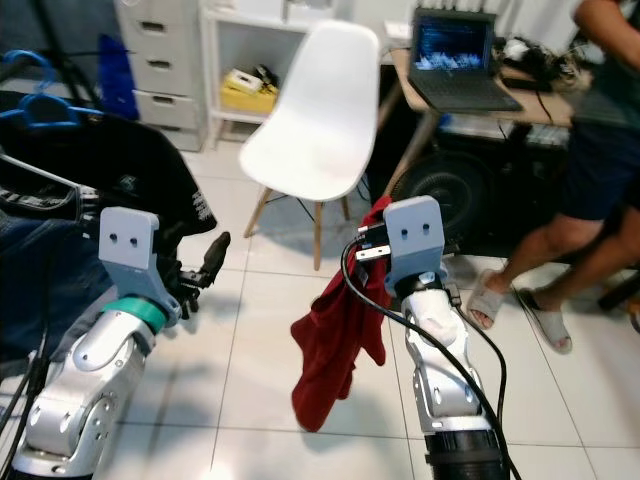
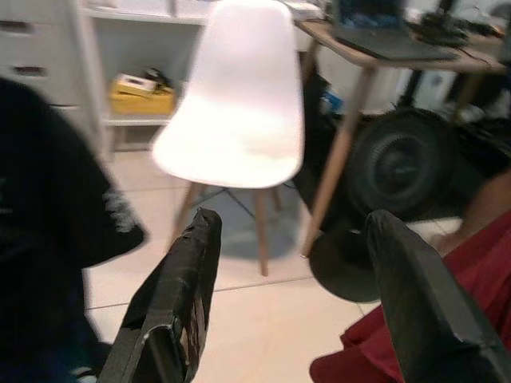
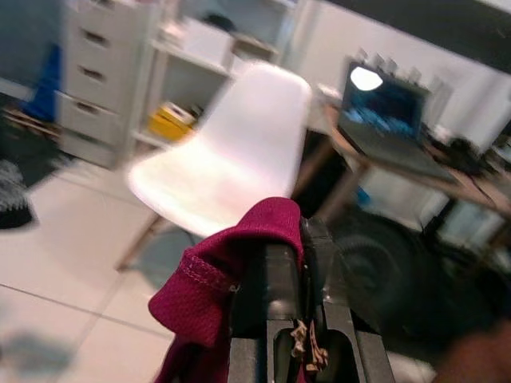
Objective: Hang hanger
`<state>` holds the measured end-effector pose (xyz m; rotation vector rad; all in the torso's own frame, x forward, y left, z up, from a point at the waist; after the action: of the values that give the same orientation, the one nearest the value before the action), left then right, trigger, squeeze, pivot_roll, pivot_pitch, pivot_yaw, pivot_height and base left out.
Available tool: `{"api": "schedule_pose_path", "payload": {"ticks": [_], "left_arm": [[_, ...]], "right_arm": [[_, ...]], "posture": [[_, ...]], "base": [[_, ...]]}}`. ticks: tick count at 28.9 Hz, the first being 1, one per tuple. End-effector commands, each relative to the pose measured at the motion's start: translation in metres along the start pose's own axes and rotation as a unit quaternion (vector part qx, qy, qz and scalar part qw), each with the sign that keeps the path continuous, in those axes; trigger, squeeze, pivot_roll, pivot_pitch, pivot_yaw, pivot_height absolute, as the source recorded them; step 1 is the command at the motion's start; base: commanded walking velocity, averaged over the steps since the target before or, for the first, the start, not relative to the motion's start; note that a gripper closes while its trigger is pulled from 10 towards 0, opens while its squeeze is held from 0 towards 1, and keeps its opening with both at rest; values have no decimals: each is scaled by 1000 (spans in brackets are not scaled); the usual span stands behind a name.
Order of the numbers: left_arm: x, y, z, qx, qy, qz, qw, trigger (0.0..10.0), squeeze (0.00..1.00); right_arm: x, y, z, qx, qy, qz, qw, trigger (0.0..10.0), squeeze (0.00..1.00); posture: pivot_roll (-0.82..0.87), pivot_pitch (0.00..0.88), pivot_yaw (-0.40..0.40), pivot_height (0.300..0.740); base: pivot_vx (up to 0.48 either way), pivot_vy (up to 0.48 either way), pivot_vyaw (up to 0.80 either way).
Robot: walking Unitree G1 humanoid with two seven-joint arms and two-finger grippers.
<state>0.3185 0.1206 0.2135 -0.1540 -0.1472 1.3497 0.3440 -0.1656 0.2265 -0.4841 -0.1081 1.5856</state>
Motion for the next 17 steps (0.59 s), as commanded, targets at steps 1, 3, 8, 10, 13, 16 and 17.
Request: {"api": "schedule_pose_path", "payload": {"ticks": [1, 3, 8, 10, 13, 16, 17], "left_arm": [[-4, 0, -2, 4, -4, -4, 1000, 10000, 0], [-3, 0, -2, 5, -5, -2, 1000, 10000, 0], [-3, -1, -3, 9, -8, 1, 1000, 10000, 0], [-3, 0, -4, 10, -9, 2, 1000, 10000, 0], [-2, 0, -5, 12, -12, 4, 1000, 10000, 0], [-1, 0, -7, 14, -20, 7, 1000, 10000, 0], [-1, 1, -7, 15, -22, 8, 1000, 10000, 0]], "right_arm": [[-5, 0, 6, -15, 0, -10, 1000, 10000, 0], [-5, -1, 6, -16, 0, -9, 1000, 10000, 0], [-5, -1, 7, -16, 0, -8, 1000, 10000, 0], [-5, -1, 7, -16, 0, -8, 1000, 10000, 0], [-5, -1, 7, -16, 0, -8, 1000, 10000, 0], [-5, -1, 7, -16, 0, -7, 1000, 10000, 0], [-5, -1, 7, -16, 0, -6, 1000, 10000, 0]], "posture": [[-89, 140, 4, 740], [-88, 142, 3, 740], [-89, 142, 3, 740], [-89, 142, 3, 740], [-88, 142, 3, 740], [-86, 140, 2, 740], [-86, 140, 2, 740]], "base": [[0, 0, -769], [0, 0, -769], [0, 0, -769], [0, 0, -769], [0, 0, -769], [0, 0, -769], [0, 0, -769]]}}
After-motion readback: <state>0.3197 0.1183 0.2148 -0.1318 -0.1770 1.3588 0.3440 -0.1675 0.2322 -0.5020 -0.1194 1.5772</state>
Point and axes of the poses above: a point about 5 cm out from each wrist's last joint towards the gripper, its own y axis pointing back from the gripper into the wrist, its own z axis along the axis of the wrist's last joint, x = y × z, the point moved 2 cm from there along -y, pointing out of the wrist towards the gripper, and after that the axes turned 2 degrees about -y, right-handed, at the moved point
